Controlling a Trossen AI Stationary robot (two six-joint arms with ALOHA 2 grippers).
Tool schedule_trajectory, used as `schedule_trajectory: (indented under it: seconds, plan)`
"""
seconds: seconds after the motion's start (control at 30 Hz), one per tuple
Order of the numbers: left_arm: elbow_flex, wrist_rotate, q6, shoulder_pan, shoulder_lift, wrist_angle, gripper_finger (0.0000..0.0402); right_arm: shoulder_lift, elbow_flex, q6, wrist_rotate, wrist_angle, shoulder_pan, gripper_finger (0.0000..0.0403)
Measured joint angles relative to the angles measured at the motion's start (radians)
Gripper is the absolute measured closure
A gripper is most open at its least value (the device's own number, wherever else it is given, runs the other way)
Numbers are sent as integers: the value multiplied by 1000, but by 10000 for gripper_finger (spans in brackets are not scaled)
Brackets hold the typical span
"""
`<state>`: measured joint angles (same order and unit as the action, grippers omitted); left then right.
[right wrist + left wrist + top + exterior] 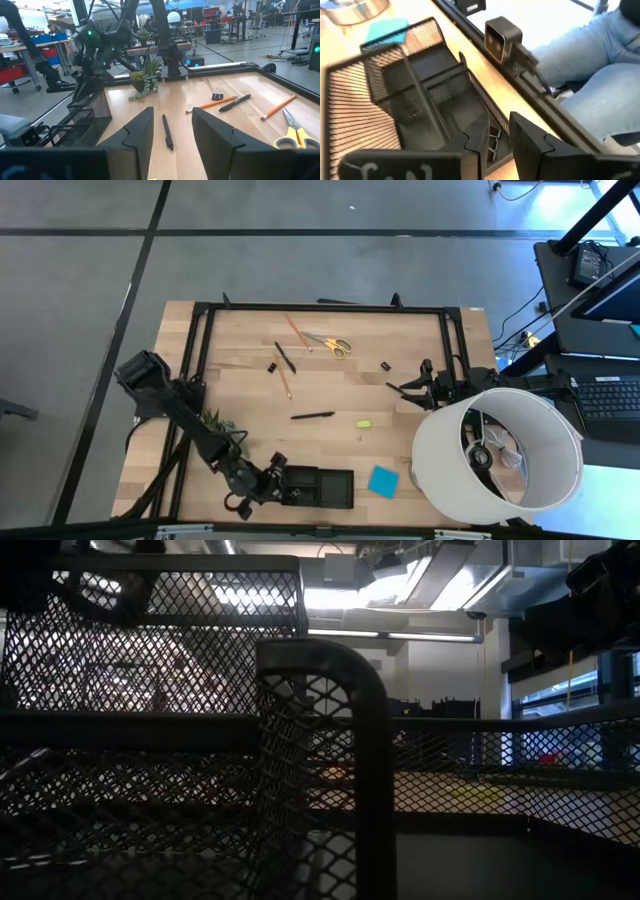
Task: Pick and place office supplies into organizer
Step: Put the left black binder clip into the black desk organizer
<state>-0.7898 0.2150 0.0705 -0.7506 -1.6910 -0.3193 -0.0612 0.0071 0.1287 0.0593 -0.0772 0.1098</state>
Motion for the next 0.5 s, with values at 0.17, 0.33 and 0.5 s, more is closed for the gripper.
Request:
schedule_trajectory:
  seconds: [0.17, 0.33, 0.5]
  plan:
    - [0, 9, 47, 0, 140, 137, 331, 0, 0, -1, 0, 0, 0, 266]
    - [0, 128, -1, 0, 309, 285, 330, 0, 0, -2, 0, 0, 0, 266]
    - [0, 350, -39, 22, 444, 418, 329, 0, 0, -2, 0, 0, 0, 266]
